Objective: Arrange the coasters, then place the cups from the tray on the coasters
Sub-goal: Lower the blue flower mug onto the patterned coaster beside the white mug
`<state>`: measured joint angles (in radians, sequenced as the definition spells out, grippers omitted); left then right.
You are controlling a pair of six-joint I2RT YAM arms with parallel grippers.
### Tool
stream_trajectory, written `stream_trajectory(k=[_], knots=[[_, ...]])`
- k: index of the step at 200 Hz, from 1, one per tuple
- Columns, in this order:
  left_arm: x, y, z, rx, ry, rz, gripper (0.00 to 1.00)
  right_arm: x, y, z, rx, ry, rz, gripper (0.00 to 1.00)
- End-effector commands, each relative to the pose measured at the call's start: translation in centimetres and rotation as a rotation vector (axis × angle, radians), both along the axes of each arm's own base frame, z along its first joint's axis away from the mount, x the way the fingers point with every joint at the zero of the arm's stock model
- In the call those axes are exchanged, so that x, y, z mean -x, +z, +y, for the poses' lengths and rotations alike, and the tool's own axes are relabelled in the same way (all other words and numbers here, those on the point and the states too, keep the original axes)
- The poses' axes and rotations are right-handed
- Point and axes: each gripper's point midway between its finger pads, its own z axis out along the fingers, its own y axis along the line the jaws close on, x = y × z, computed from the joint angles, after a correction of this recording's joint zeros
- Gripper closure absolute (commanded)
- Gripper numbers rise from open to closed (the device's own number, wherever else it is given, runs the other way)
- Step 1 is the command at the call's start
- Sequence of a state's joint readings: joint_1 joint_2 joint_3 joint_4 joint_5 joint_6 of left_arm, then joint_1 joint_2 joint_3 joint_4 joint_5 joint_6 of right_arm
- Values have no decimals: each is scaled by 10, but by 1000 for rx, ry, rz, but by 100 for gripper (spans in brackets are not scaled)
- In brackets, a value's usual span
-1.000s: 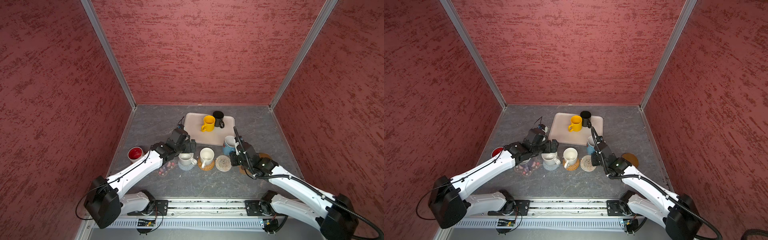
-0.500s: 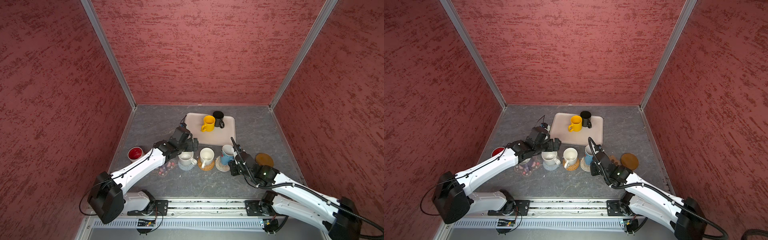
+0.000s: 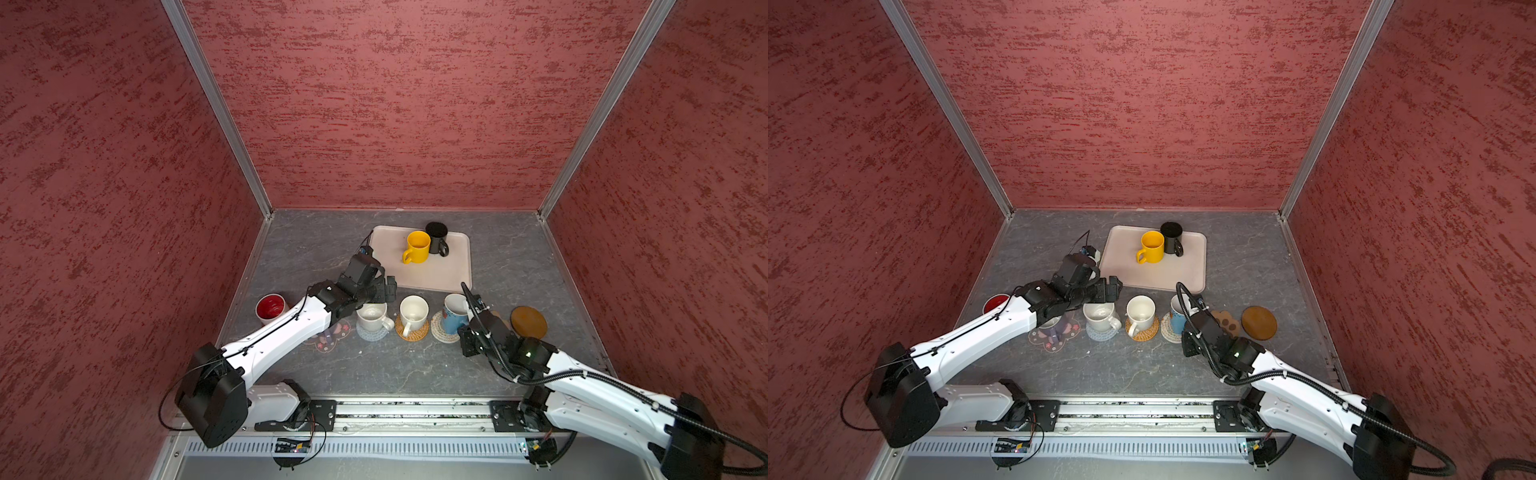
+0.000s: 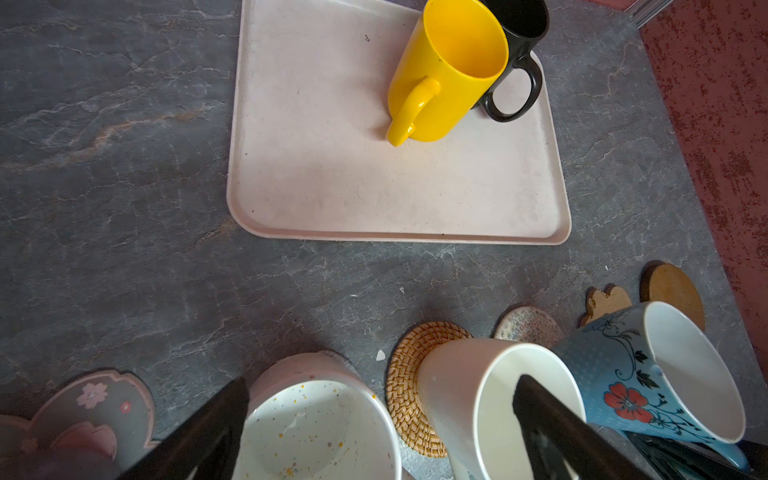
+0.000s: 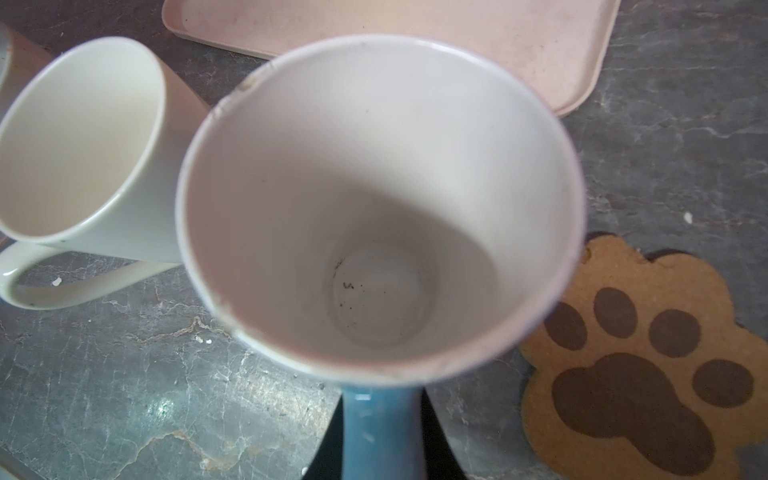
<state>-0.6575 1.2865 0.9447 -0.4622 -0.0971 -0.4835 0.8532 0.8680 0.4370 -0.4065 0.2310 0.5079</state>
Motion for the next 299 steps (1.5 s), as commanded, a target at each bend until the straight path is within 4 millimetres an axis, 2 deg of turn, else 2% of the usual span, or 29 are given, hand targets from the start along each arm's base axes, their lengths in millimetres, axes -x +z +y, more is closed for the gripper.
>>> stream_trajectory(k=[1,34,125,190,260,299], knots=[[-4,8,-5,11,-11,-23,0,-15,22,13,-63,-1,-104,100],[-5,6,-4,7,-8,-20,0,-15,14,13,-41,3,-102,100],[-6,3,-4,2,-9,-11,0,-17,8,15,-46,3,-114,100],[-5,2,-3,1,-7,-11,1,-19,21,16,-79,0,-145,100],[-4,1,-3,0,-7,-7,0,-19,20,16,-74,0,-146,100],[-4,1,-2,-2,-4,-8,0,-22,28,19,-89,4,-166,100]])
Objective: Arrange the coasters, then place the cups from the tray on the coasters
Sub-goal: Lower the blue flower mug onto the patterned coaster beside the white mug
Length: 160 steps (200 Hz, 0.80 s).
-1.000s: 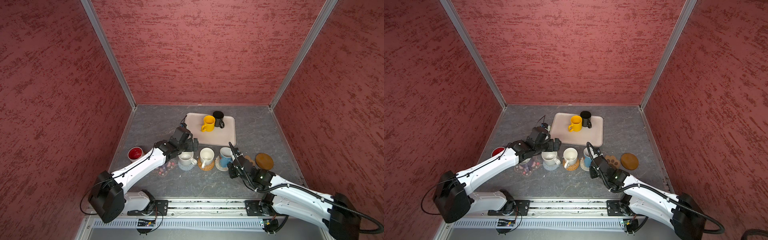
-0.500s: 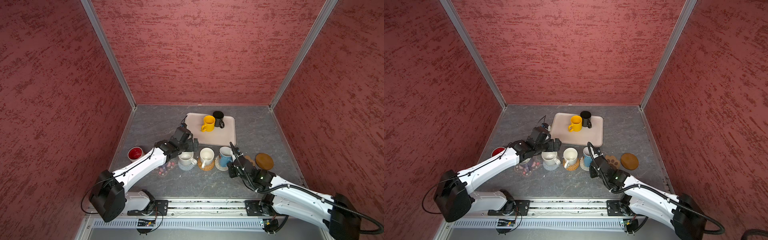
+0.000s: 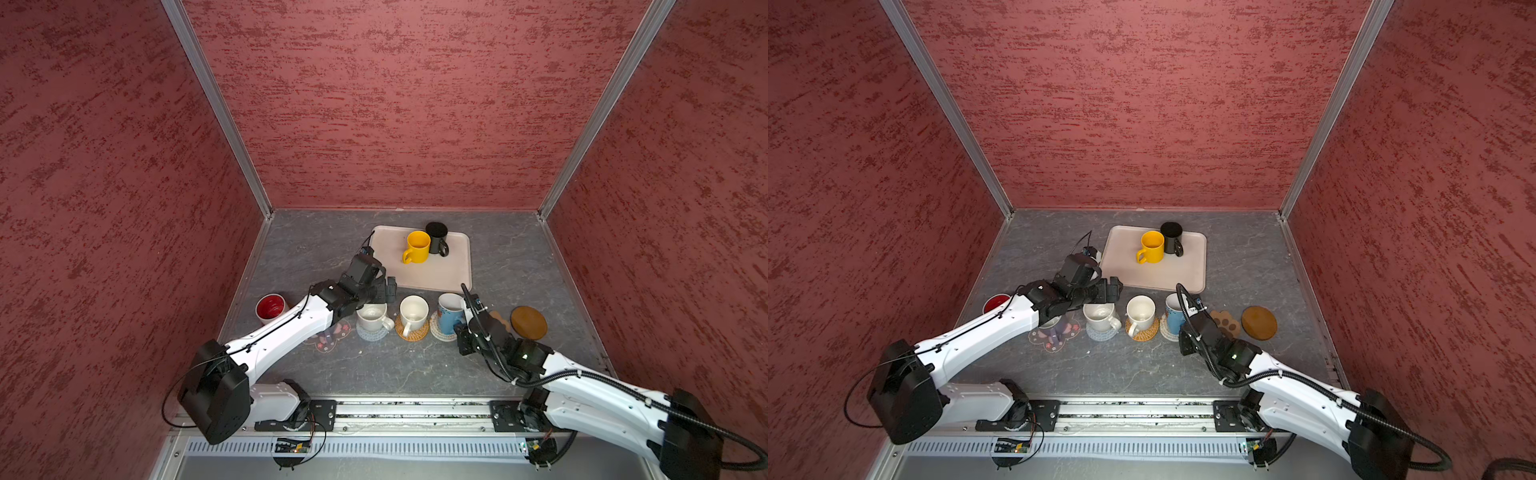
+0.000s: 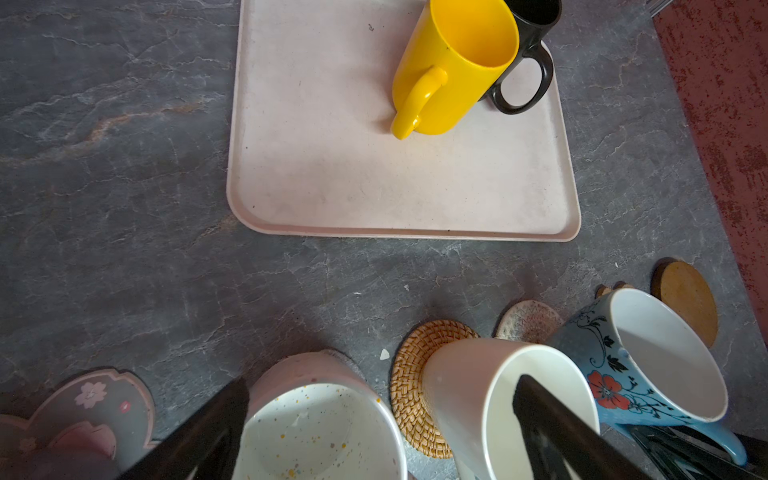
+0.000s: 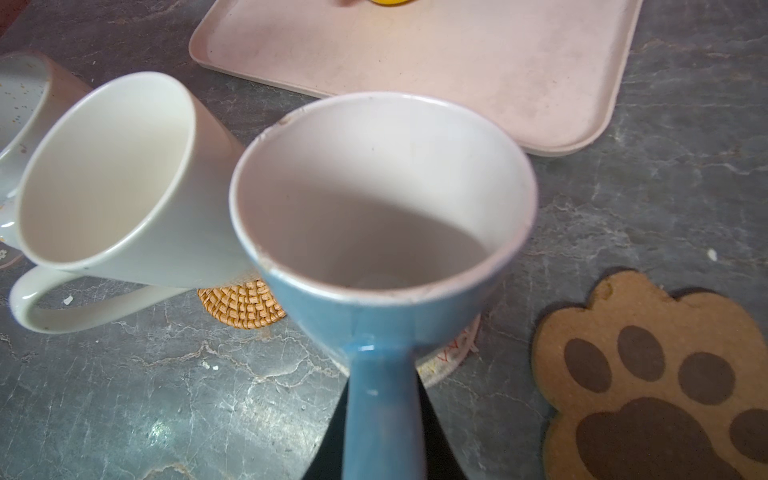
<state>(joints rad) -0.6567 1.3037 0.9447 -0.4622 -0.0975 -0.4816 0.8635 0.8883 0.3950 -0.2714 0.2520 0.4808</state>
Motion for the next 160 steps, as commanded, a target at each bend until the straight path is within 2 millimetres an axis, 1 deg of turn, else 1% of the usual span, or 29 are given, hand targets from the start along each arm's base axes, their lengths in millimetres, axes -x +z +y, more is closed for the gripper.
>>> stream_trajectory(k=[1,59,102,160], knots=[[-3,7,-2,11,-4,-21,0,-13,27,10,-61,-11,-97,100],[-2,4,0,6,-2,-17,0,-11,16,8,-39,9,-106,100],[-2,5,0,6,-3,-16,0,-13,31,7,-86,14,-190,100],[-3,5,1,2,1,-16,0,-14,42,7,-105,23,-242,100]])
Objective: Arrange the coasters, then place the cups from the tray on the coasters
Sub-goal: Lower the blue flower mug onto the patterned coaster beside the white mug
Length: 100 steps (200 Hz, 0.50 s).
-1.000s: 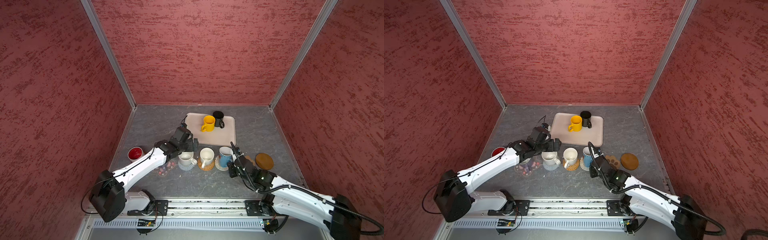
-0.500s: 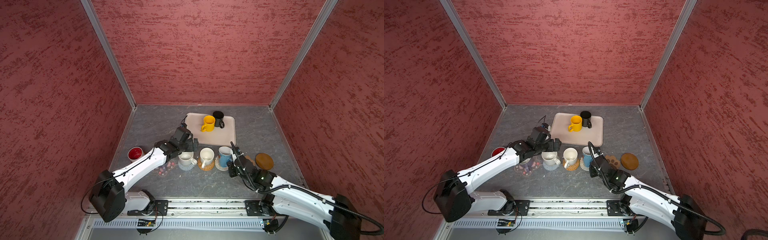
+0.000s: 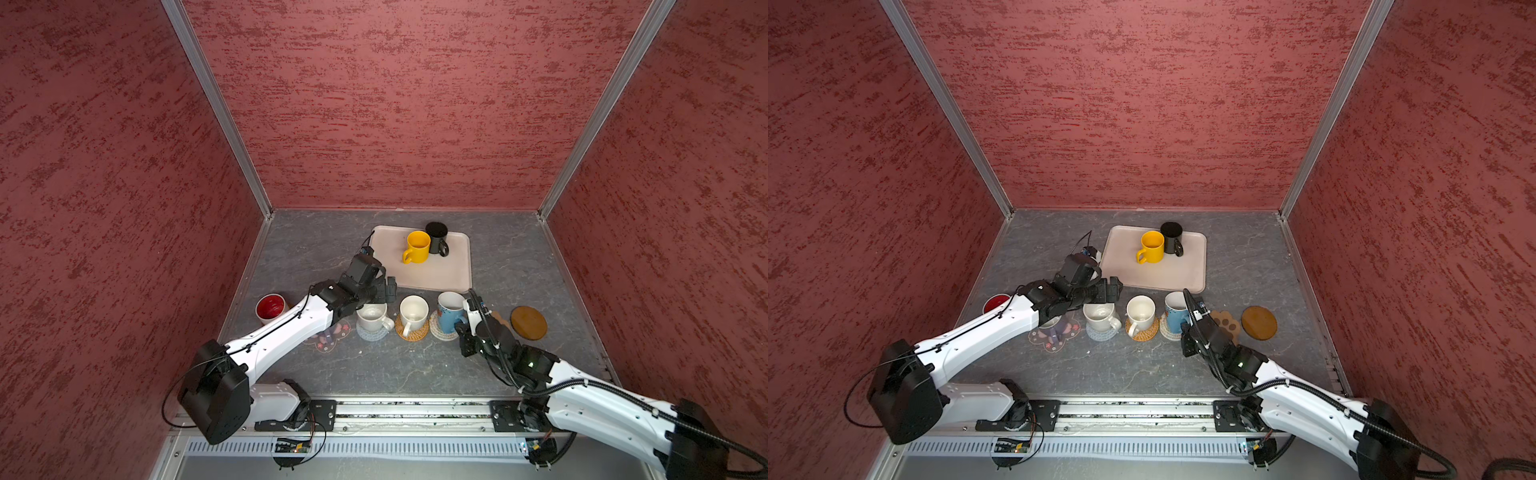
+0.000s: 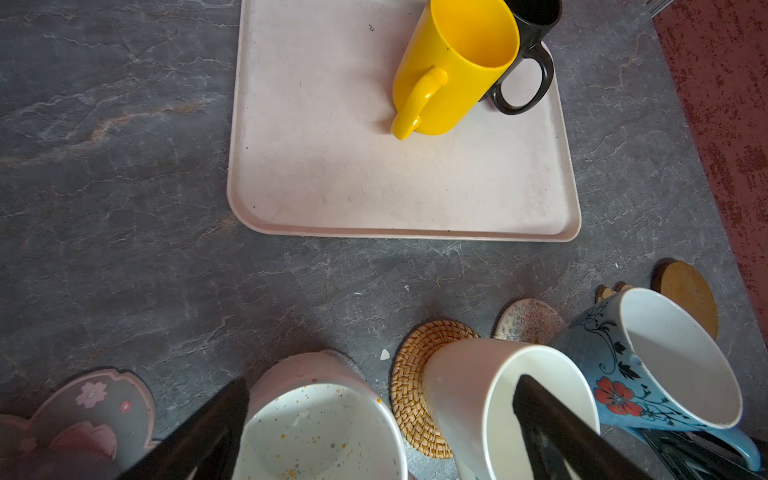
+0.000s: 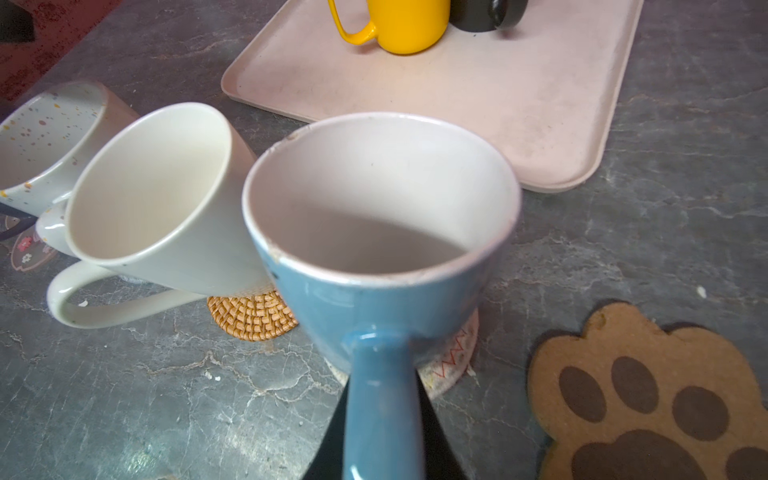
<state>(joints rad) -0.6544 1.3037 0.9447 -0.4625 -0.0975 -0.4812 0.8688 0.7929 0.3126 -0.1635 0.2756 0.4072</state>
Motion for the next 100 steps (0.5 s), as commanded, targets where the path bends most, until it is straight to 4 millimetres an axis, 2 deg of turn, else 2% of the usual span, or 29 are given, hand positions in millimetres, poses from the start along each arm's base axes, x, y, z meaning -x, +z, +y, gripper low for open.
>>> stream_trajectory(k=[1,17,100], knots=[[-3,5,1,3,-1,-16,0,-12,33,9,-76,-8,-122,100],[-3,5,1,1,0,-16,0,-13,35,9,-79,-8,-135,100],[-5,4,2,0,-3,-12,0,-21,26,6,-65,-70,-121,100]])
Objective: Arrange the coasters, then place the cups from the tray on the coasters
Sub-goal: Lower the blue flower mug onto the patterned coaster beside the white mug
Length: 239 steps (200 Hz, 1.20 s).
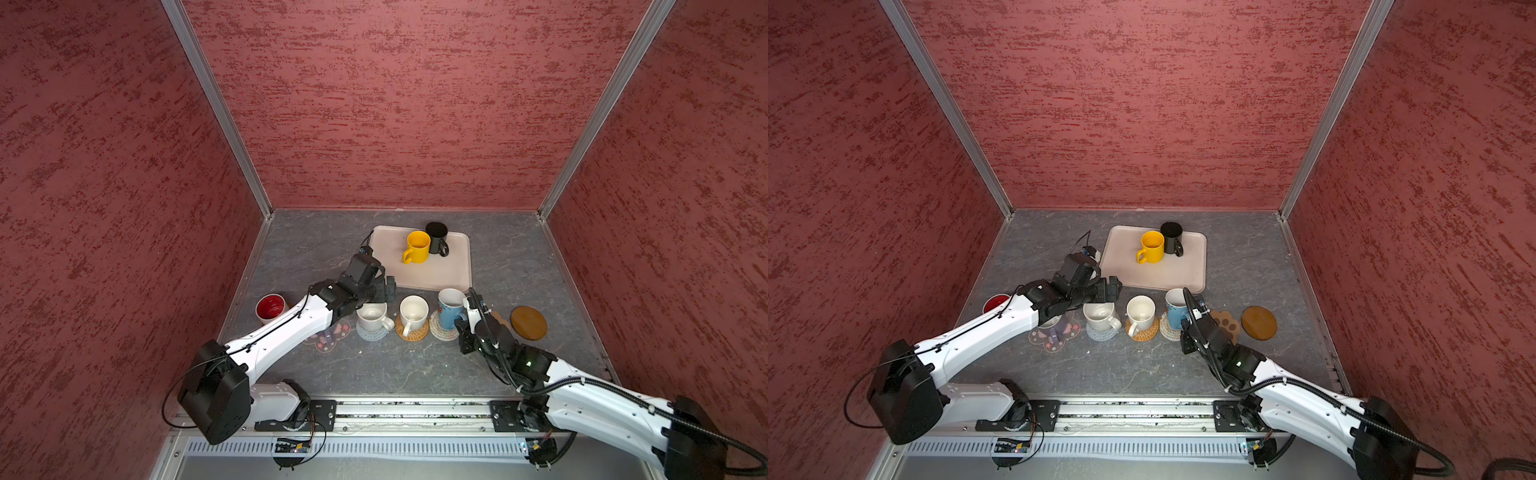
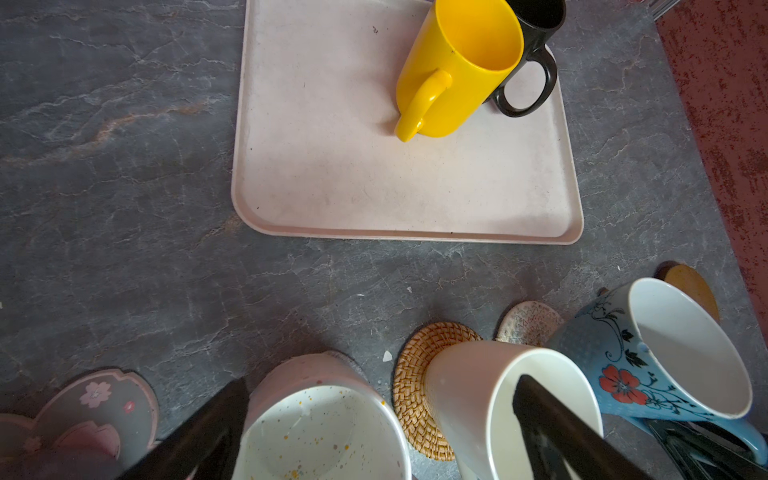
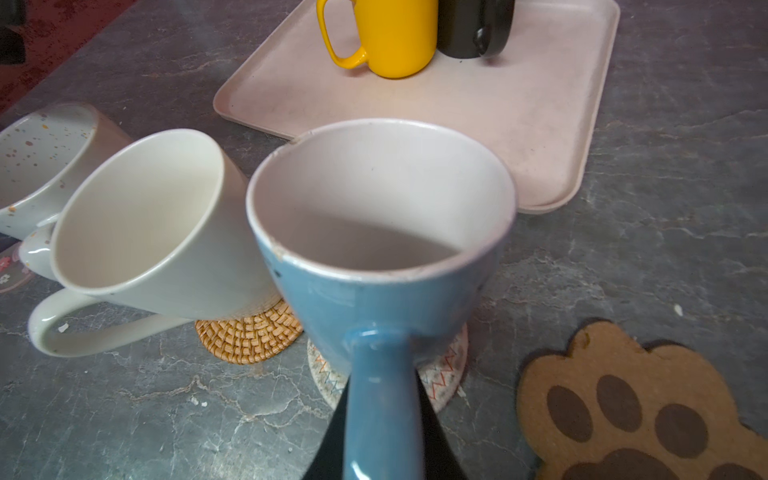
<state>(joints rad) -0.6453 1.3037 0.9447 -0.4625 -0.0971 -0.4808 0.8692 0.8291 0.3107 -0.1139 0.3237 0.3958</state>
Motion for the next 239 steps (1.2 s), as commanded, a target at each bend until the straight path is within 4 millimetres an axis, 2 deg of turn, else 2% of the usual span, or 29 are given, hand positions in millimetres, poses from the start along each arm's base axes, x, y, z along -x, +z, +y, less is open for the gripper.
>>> stream_trajectory(k=[1,87,167,239], knots=[[-3,4,-1,0,-12,-12,0,-12,25,8,-82,-36,-88,100],[-3,2,0,-1,-10,-6,0,-14,22,13,-84,-26,-83,100],[-3,0,1,-4,-12,-3,0,-13,11,7,-79,-61,-48,100],[-3,1,1,1,-10,-2,0,-7,10,6,-99,-53,-31,77]])
